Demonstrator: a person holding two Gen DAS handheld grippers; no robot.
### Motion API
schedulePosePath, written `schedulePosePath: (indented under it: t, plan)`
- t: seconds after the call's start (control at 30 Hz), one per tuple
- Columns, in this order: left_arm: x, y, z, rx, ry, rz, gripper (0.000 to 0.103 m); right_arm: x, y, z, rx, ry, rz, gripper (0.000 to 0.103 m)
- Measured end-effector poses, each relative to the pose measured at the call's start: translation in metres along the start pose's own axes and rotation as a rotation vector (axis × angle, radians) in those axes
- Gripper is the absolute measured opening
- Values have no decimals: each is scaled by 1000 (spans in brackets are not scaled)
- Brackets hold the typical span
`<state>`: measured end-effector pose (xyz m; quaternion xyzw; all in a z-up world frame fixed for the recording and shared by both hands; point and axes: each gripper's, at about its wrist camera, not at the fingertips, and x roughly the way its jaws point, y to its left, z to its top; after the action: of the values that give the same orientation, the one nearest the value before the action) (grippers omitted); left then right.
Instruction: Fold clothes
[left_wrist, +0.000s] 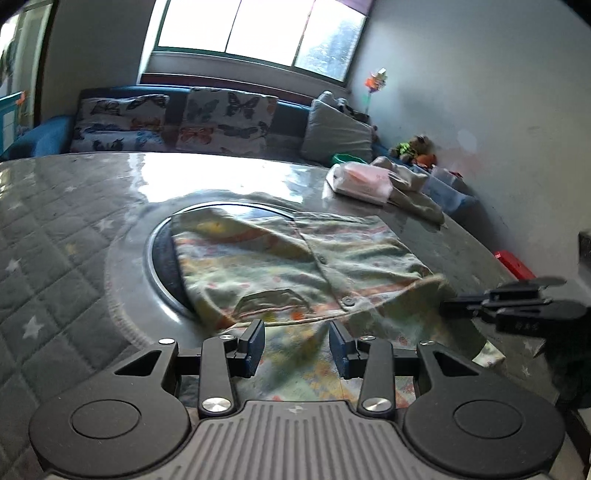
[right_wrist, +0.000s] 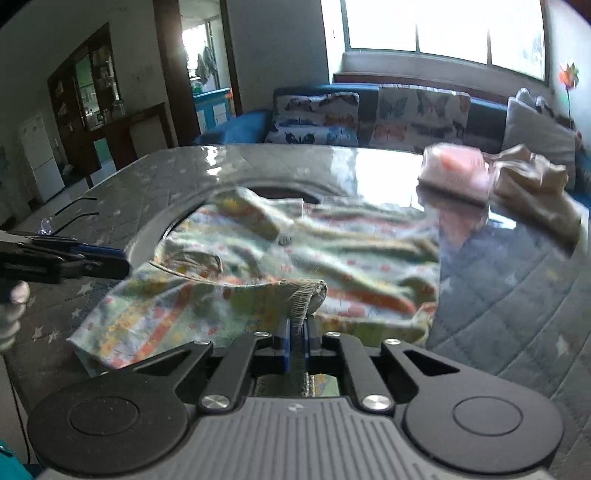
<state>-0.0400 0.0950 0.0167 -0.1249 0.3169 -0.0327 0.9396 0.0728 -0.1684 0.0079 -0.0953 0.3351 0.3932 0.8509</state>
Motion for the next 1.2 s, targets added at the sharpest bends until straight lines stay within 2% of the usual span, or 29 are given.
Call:
schedulePosePath:
  t: [0.23, 0.27, 0.4, 0.5, 0.6, 0.73, 0.8, 0.93, 1.03, 1.1, 1.2]
  plan:
    - [29, 10, -4, -29, 64, 29, 41, 7, -4, -4, 10, 20, -28, 9]
    - [27, 11, -4, -29, 62, 26, 41, 8, -5, -5, 12, 23, -32, 14]
    - [16, 7, -3, -19, 46, 11, 42, 9, -7, -6, 13, 27, -42, 15]
    - [8, 4, -2, -11, 34, 0, 42, 2, -4, -2, -15, 12, -7, 20]
    - [5, -7, -10, 43, 53, -16, 42, 1, 4, -4, -56, 24, 42, 26]
    - [6, -14, -26, 99, 95, -3, 42, 5, 13, -14, -103, 69, 90, 31]
    - [3, -16, -30, 122, 91, 3, 44, 7, 18, -20, -129, 103, 98, 37]
    - [-6, -24, -31, 144, 70, 10, 45, -1, 22, -26, -168, 118, 92, 37]
    - [-10, -33, -29, 150, 49, -27, 47, -8, 21, -28, -158, 107, 91, 38]
    - [-4, -42, -31, 173, 67, -46, 47, -5, 21, -32, -152, 120, 88, 38]
    - [6, -52, -38, 220, 113, -31, 47, -11, 21, -33, -161, 114, 82, 39]
